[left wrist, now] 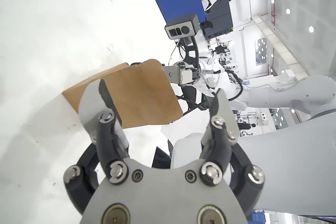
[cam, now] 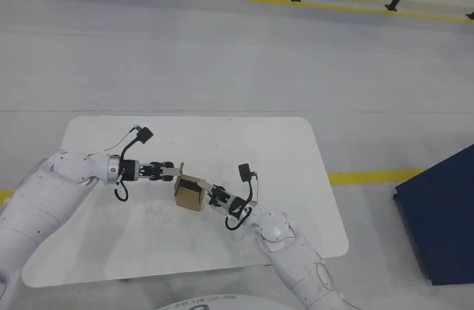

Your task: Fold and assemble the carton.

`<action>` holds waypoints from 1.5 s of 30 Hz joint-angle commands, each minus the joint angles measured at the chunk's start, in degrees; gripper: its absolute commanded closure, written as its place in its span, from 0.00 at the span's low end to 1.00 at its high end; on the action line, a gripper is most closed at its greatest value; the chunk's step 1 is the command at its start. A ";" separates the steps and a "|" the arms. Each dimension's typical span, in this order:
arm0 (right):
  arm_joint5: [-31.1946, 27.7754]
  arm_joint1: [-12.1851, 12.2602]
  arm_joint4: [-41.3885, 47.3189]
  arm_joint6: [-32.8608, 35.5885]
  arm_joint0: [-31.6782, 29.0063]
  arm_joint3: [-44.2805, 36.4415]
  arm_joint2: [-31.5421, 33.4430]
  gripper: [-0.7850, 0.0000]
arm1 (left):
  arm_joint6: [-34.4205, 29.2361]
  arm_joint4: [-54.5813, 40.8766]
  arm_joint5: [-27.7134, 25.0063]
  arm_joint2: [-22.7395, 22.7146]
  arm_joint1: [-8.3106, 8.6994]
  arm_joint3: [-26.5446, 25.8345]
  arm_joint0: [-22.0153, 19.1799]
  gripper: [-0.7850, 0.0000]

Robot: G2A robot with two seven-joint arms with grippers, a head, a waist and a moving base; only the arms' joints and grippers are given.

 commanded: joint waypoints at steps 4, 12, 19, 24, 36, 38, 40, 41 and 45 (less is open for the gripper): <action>0.00 0.00 0.00 0.00 0.00 0.00 0.00 0.00 | 1.34 2.21 2.18 0.75 -0.63 0.30 -0.11 0.00; 0.00 0.00 0.00 0.00 0.00 0.00 0.00 0.00 | 1.56 3.43 2.92 0.78 -1.24 2.35 -0.54 0.00; 0.00 0.00 0.00 0.00 0.00 0.00 0.00 0.00 | 1.90 6.42 4.77 1.73 -2.07 2.98 -1.46 0.10; 0.00 0.00 0.00 0.00 0.00 0.00 0.00 0.00 | 2.41 8.06 5.45 2.28 -2.64 3.37 -1.74 0.25; 0.00 0.00 0.00 0.00 0.00 0.00 0.00 0.00 | 3.09 10.67 4.17 -0.87 -1.31 0.93 -0.08 0.91; 0.00 0.00 0.00 0.00 0.00 0.00 0.00 0.00 | 3.09 11.14 4.27 -1.93 -0.70 -0.50 0.74 1.00; 0.00 0.00 0.00 0.00 0.00 0.00 0.00 0.00 | 3.14 11.69 4.55 -2.91 -0.15 -1.75 1.40 1.00; 0.00 0.00 0.00 0.00 0.00 0.00 0.00 0.00 | 3.21 12.07 4.85 -3.50 0.19 -2.57 1.85 1.00; 0.00 0.00 0.00 0.00 0.00 0.00 0.00 0.00 | 4.02 14.64 7.05 -5.63 1.49 -6.41 3.82 1.00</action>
